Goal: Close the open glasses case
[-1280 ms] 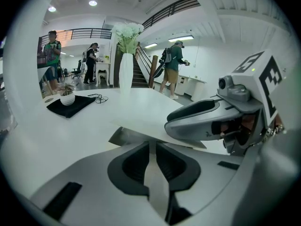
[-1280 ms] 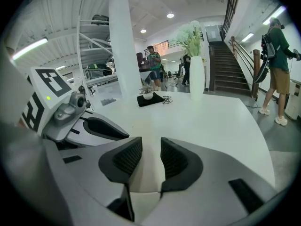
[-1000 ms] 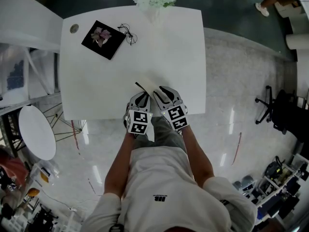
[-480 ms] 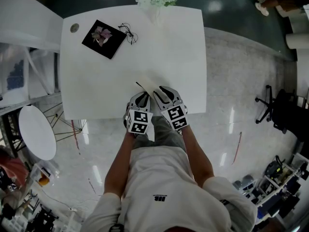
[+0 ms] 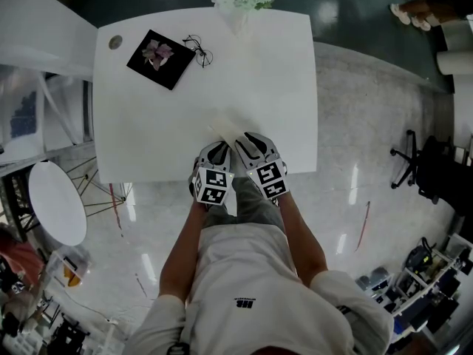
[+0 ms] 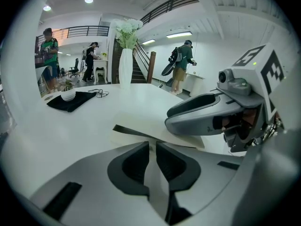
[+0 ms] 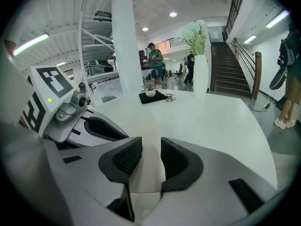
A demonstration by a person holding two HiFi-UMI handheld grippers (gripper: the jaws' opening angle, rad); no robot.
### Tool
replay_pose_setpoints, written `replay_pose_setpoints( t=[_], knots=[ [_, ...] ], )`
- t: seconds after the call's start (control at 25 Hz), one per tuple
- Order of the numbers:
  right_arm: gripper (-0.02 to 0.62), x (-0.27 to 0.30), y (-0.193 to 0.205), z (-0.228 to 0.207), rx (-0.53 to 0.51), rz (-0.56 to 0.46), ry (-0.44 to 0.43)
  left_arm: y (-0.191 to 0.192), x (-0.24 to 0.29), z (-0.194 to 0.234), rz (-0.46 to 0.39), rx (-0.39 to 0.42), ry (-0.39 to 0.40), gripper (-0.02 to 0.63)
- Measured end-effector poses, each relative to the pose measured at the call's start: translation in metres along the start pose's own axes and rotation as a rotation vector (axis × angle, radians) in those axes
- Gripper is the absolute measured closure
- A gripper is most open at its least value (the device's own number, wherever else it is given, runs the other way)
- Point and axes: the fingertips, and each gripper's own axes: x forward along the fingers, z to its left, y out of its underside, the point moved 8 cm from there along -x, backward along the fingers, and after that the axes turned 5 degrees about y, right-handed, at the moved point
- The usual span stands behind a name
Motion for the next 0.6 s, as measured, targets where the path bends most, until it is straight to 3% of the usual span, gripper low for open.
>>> replay_pose_setpoints(
  t=[0.6],
  knots=[
    [0.454, 0.002, 0.001, 0.014, 0.003, 0.025, 0.028, 0.012, -0.005, 0.004, 0.028, 0.013, 0.026, 0.541]
  ],
)
